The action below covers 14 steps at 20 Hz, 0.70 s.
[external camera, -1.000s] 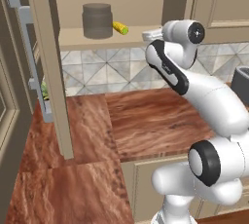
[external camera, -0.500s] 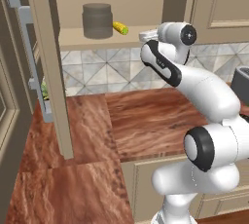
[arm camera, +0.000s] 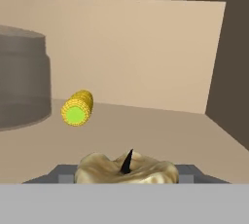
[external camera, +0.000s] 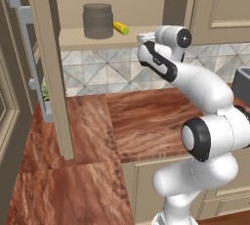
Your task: Pick the jar and candle from the dining table and place them in the open cabinet. Close the cabinet after placing the objects.
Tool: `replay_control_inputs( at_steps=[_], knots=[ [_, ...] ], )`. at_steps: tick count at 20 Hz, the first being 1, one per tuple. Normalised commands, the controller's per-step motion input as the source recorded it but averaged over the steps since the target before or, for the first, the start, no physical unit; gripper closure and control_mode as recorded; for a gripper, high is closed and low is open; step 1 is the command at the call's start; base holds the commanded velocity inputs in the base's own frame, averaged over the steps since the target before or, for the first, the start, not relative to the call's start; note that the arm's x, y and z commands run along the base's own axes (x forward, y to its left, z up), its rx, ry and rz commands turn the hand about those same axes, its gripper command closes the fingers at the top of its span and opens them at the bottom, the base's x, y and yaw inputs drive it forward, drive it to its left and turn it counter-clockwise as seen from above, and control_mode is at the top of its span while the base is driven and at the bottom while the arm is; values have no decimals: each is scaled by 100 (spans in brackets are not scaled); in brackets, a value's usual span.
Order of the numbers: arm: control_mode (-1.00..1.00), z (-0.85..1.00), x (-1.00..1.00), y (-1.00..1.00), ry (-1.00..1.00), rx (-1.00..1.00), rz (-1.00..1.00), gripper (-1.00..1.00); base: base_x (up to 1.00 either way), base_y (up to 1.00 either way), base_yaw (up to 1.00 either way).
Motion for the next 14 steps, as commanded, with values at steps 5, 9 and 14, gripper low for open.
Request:
replay_control_inputs(
  at_steps=[5, 9, 14],
  knots=[
    [-100, -4, 32, 0, 6, 4, 0, 100, 0, 0, 0],
    [-100, 0, 37, 0, 2, 0, 0, 100, 0, 0, 0],
    [-100, 14, 14, 0, -6, 0, 0, 100, 0, 0, 0]
  ],
)
